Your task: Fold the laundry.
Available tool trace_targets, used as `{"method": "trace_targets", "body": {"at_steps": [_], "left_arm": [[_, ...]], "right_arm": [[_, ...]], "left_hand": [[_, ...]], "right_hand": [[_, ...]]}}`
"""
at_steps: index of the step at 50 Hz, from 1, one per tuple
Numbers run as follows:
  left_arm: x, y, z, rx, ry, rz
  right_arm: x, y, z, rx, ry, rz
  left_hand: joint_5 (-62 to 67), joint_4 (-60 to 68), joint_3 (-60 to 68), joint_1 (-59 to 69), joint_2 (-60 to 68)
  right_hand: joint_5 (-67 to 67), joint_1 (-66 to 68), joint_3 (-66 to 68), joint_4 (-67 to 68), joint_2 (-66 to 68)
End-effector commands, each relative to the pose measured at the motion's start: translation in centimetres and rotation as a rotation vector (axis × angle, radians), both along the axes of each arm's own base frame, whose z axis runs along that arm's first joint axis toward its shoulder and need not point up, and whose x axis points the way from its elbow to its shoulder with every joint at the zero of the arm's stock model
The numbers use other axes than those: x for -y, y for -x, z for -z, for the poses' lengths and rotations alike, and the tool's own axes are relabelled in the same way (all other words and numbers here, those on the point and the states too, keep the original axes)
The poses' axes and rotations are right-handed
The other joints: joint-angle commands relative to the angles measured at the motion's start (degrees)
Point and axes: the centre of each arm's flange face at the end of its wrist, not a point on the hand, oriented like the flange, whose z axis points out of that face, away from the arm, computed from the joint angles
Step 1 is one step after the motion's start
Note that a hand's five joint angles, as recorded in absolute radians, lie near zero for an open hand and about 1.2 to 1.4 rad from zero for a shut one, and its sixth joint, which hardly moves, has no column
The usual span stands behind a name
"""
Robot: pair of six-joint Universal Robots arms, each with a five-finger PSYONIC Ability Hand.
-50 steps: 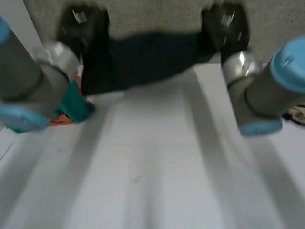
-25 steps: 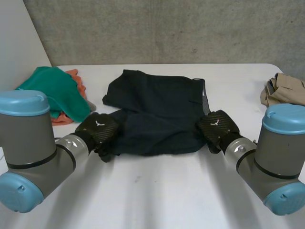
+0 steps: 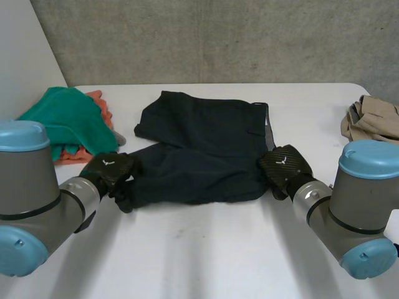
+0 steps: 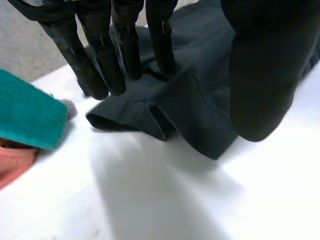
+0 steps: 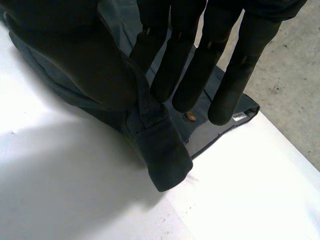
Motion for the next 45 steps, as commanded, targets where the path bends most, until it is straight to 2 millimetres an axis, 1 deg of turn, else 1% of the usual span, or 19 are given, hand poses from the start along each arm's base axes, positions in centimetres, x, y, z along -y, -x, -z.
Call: {"method": "trace_targets", "body": {"at_steps": [1, 3, 5, 6, 7, 8, 12, 15, 16, 19, 20, 24, 27, 30, 34, 37, 40, 41, 45], "left_arm": [[1.3, 1.2, 2.0, 0.010, -0.029, 0.029], [1.5, 1.7, 2.3, 0.013, -0.031, 0.037], [1.5, 2.3, 2.7, 0.020, -0.038, 0.050], [1.6, 2.4, 2.8, 0.020, -0.038, 0.052], [1.6, 2.6, 2.8, 0.017, -0.041, 0.056], [1.6, 2.7, 2.7, 0.015, -0.040, 0.061], [0.8, 2.5, 1.9, 0.009, -0.052, 0.087], [-1.0, 1.9, 0.4, 0.028, -0.082, 0.118], [-2.2, 1.3, -0.6, 0.074, -0.098, 0.136], [-4.7, 0.2, -1.7, 0.194, -0.157, 0.177], [-6.4, -0.6, -2.1, 0.273, -0.221, 0.203], [-9.5, -1.6, -2.1, 0.401, -0.366, 0.295], [-9.9, -1.1, -2.4, 0.413, -0.342, 0.346], [-10.1, 0.1, -3.2, 0.405, -0.281, 0.381], [-7.5, 1.8, -3.4, 0.380, -0.207, 0.341], [-3.5, 3.4, -4.5, 0.352, -0.065, 0.255], [-0.9, 4.2, -5.5, 0.328, 0.030, 0.199], [0.8, 4.6, -6.1, 0.310, 0.081, 0.169], [4.7, 5.7, -6.9, 0.258, 0.183, 0.111]], "right_arm": [[-0.3, -0.1, -0.1, -0.003, 0.000, 0.001], [-0.2, -0.1, -0.2, -0.003, 0.003, 0.004], [-0.2, 0.1, -0.5, -0.002, 0.010, 0.012], [-0.1, 0.1, -0.6, -0.002, 0.013, 0.014], [-0.1, 0.2, -0.9, -0.003, 0.019, 0.018], [-0.1, 0.3, -1.0, -0.005, 0.020, 0.020], [-0.7, 0.7, -1.9, -0.038, 0.010, 0.009], [-2.1, 1.2, -3.1, -0.130, -0.002, -0.046], [-3.0, 1.6, -3.5, -0.204, -0.014, -0.093], [-4.6, 2.6, -3.8, -0.337, -0.048, -0.192], [-5.7, 3.3, -4.0, -0.422, -0.074, -0.268], [-7.3, 4.6, -4.7, -0.573, -0.110, -0.422], [-7.8, 4.7, -5.1, -0.577, -0.145, -0.452], [-6.9, 4.3, -5.1, -0.533, -0.156, -0.419], [-5.0, 3.1, -4.6, -0.455, -0.165, -0.348], [-1.8, 1.4, -4.5, -0.355, -0.099, -0.254], [0.9, 0.2, -5.0, -0.255, -0.018, -0.180], [2.5, -0.5, -5.4, -0.188, 0.041, -0.136], [5.5, -2.5, -6.2, -0.053, 0.166, -0.058]], "left_hand": [[-1.03, -1.35, -4.59, -1.97, -2.07], [0.31, -0.01, -3.25, -0.64, -0.73], [15.38, 15.06, 11.82, 14.43, 14.34], [23.12, 22.80, 19.56, 22.17, 22.07], [44.68, 44.36, 41.12, 43.73, 43.63], [53.03, 52.71, 49.47, 52.09, 51.99], [53.12, 52.80, 49.56, 52.17, 52.08], [53.12, 52.80, 49.56, 52.17, 52.08], [53.12, 52.80, 49.56, 52.17, 52.08], [53.12, 52.80, 49.56, 52.17, 52.08], [53.12, 52.80, 49.56, 52.17, 52.08], [53.12, 52.80, 49.56, 52.17, 52.08], [53.12, 52.80, 49.56, 52.17, 52.08], [53.12, 52.80, 49.56, 52.17, 52.08], [53.12, 52.80, 49.56, 52.17, 52.08], [53.12, 52.80, 49.56, 52.17, 52.08], [53.12, 52.80, 49.56, 52.17, 52.08], [53.12, 52.80, 49.56, 52.17, 52.08], [53.12, 52.80, 49.56, 52.17, 52.08]], "right_hand": [[11.50, 15.41, 11.61, 11.18, 12.28], [11.50, 15.41, 11.61, 11.18, 12.28], [11.50, 15.41, 11.61, 11.18, 12.28], [11.50, 15.41, 11.61, 11.18, 12.28], [11.50, 15.41, 11.61, 11.18, 12.28], [11.50, 15.41, 11.61, 11.18, 12.28], [11.50, 15.41, 11.61, 11.18, 12.28], [11.50, 15.41, 11.61, 11.18, 12.28], [11.50, 15.41, 11.61, 11.18, 12.28], [11.50, 15.41, 11.61, 11.18, 12.28], [11.50, 15.41, 11.61, 11.18, 12.28], [11.50, 15.41, 11.61, 11.18, 12.28], [11.50, 15.41, 11.61, 11.18, 12.28], [11.50, 15.41, 11.61, 11.18, 12.28], [11.50, 15.41, 11.61, 11.18, 12.28], [11.50, 15.41, 11.61, 11.18, 12.28], [11.50, 15.41, 11.61, 11.18, 12.28], [11.50, 15.41, 11.61, 11.18, 12.28], [11.50, 15.41, 11.61, 11.18, 12.28]]}}
